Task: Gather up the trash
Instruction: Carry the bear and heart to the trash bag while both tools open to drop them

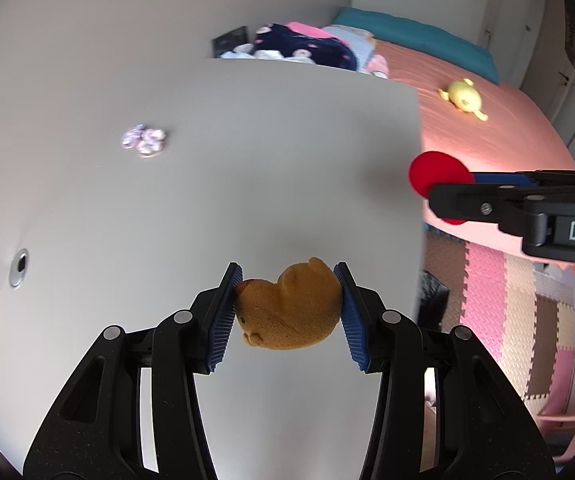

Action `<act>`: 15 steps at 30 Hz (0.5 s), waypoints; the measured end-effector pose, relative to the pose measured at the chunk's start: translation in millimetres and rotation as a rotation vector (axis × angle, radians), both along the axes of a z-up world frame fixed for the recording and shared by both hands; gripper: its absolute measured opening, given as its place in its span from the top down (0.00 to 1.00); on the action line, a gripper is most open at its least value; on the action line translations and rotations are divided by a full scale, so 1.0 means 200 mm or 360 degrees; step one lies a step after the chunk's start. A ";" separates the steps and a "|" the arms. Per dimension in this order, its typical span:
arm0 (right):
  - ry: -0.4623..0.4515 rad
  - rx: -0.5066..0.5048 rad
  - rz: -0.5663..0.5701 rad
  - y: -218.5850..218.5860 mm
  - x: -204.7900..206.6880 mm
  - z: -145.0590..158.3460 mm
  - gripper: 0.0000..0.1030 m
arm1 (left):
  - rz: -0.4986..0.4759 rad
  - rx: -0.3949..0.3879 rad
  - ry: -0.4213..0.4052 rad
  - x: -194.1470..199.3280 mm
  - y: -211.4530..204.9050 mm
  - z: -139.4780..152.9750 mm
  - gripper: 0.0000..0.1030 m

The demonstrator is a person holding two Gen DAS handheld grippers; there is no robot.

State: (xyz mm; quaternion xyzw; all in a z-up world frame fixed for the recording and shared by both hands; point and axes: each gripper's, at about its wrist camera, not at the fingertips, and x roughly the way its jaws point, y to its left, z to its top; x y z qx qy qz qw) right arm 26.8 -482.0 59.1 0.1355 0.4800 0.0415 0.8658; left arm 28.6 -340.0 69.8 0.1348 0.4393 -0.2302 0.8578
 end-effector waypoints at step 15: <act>0.0070 0.0053 -0.0307 -0.55 -0.48 -0.21 0.55 | -0.0318 0.0045 0.0080 -0.28 -0.57 -0.15 0.54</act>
